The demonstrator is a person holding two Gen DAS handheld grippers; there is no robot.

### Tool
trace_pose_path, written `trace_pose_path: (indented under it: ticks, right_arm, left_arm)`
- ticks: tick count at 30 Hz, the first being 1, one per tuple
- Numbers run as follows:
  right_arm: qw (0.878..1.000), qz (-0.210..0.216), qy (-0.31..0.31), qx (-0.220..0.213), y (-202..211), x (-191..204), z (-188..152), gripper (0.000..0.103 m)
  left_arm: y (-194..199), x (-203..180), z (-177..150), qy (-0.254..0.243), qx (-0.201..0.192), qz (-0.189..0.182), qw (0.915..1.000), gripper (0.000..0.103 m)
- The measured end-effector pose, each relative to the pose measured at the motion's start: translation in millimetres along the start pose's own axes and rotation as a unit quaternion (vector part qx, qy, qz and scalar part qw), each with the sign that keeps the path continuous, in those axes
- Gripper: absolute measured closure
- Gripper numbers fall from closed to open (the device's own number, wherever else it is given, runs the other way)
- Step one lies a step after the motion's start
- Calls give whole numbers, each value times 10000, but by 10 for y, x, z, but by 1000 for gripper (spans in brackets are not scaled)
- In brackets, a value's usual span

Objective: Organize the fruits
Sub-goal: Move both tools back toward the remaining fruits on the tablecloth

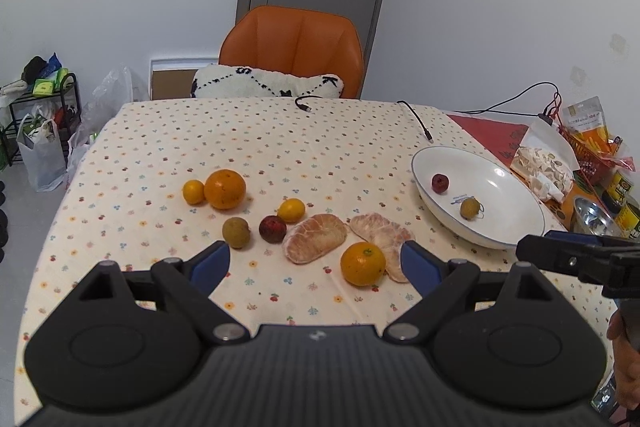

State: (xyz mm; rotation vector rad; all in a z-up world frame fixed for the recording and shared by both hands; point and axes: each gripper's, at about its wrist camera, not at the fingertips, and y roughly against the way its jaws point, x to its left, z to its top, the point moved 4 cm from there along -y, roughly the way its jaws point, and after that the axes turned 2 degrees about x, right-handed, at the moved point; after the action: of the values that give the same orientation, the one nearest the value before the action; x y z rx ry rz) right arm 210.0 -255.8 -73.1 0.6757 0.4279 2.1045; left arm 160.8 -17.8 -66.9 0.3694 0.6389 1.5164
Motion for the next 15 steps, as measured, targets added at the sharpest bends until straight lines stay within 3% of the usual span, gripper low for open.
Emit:
trace_pose_path:
  ticks: [15]
  right_arm:
    - [9996, -144, 69, 228, -252, 0, -155, 0]
  left_arm:
    - [-290, -65, -68, 136, 102, -215, 9996, 15]
